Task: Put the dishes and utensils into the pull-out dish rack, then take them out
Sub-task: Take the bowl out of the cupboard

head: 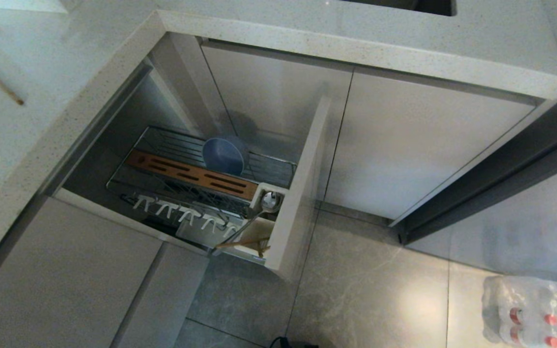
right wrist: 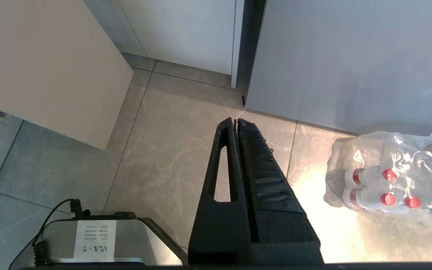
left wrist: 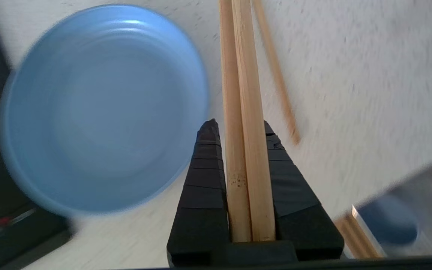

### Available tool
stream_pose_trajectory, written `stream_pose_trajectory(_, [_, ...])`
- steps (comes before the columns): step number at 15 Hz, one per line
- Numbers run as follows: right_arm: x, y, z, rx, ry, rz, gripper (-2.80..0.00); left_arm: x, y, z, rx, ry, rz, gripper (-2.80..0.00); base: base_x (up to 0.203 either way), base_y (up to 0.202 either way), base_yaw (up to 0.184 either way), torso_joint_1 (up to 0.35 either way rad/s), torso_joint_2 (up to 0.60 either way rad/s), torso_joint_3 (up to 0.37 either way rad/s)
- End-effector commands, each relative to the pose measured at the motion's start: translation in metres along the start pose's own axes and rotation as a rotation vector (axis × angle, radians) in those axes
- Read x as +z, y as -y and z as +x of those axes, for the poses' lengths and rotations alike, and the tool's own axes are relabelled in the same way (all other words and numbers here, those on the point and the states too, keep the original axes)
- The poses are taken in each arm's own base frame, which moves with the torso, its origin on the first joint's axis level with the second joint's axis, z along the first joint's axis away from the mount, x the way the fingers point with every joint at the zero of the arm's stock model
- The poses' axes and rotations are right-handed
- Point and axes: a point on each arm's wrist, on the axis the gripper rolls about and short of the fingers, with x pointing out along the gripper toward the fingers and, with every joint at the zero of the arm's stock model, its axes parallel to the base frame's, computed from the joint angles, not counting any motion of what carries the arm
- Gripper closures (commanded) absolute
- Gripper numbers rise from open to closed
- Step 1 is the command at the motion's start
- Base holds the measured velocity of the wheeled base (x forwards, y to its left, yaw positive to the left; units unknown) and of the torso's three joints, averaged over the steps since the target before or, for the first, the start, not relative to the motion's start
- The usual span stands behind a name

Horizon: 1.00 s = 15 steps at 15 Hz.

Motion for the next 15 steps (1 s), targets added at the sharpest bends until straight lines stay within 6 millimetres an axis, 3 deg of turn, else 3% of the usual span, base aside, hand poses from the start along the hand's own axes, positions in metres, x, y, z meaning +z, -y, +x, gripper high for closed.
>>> stream_pose_trajectory(1, [0.000,0.000,0.000,0.000,-0.001,0.000,0.00,-0.009,0.017,0.025,0.026,-0.017,0.011,0.00,0.000,0.000,0.000,0.000,0.00,0.000])
stream_pose_trajectory(8, [0.000,0.000,0.000,0.000,-0.001,0.000,0.00,-0.019,0.044,0.076,0.058,0.014,-0.044,0.00,0.000,0.000,0.000,0.000,0.00,0.000])
stream_pose_trajectory(15, [0.000,0.000,0.000,0.000,-0.001,0.000,0.00,-0.027,0.052,0.090,0.067,0.004,-0.048,0.00,0.000,0.000,0.000,0.000,0.00,0.000])
